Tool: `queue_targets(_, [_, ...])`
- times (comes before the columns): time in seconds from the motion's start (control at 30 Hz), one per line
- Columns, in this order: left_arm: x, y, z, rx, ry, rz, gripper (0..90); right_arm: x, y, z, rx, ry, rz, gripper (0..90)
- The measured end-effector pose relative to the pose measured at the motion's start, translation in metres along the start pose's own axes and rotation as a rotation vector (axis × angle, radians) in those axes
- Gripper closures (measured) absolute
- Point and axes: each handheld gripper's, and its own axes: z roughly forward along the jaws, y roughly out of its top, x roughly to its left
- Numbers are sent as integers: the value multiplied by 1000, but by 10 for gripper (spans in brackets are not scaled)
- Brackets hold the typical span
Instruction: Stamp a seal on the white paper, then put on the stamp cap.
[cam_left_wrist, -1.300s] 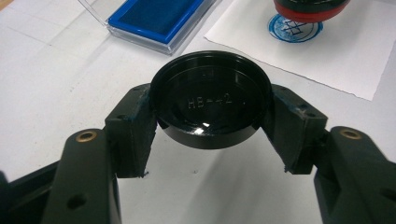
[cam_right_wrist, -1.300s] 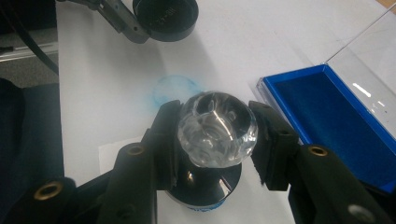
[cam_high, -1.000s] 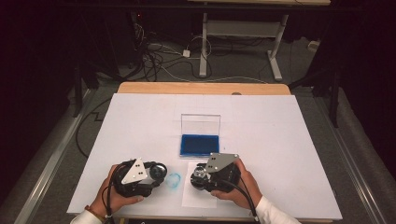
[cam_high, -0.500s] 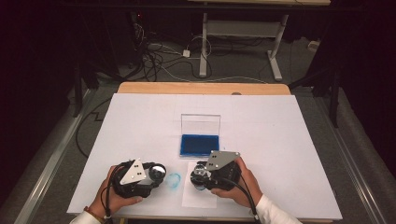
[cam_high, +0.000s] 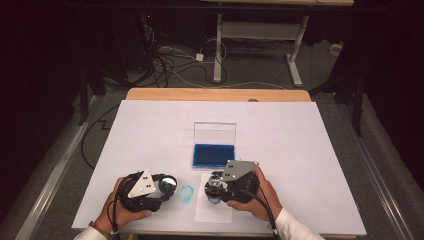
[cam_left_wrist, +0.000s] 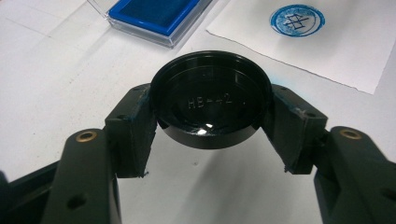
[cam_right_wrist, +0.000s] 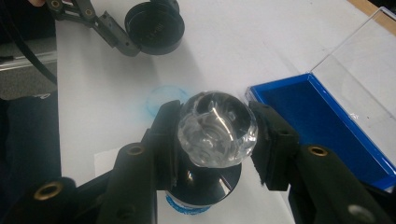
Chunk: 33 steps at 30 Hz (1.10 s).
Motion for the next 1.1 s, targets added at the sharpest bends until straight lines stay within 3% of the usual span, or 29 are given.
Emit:
queue_targets(0.23, [-2,3,5,0,-13,3,362,-4,-1,-9,-21,-19,9,570])
queue_targets(0.77, [-10,19,28,19,-70,56,362,-16,-2,-26,-44,-62,34,570])
queue_targets(0.9, [-12,25,33,-7,-86,48,362,-18,-2,-30,-49,-76,33,570])
queue_targets(1.1, [-21,32,43,-6,-121,56,363,-20,1,-38,-85,-96,50,570])
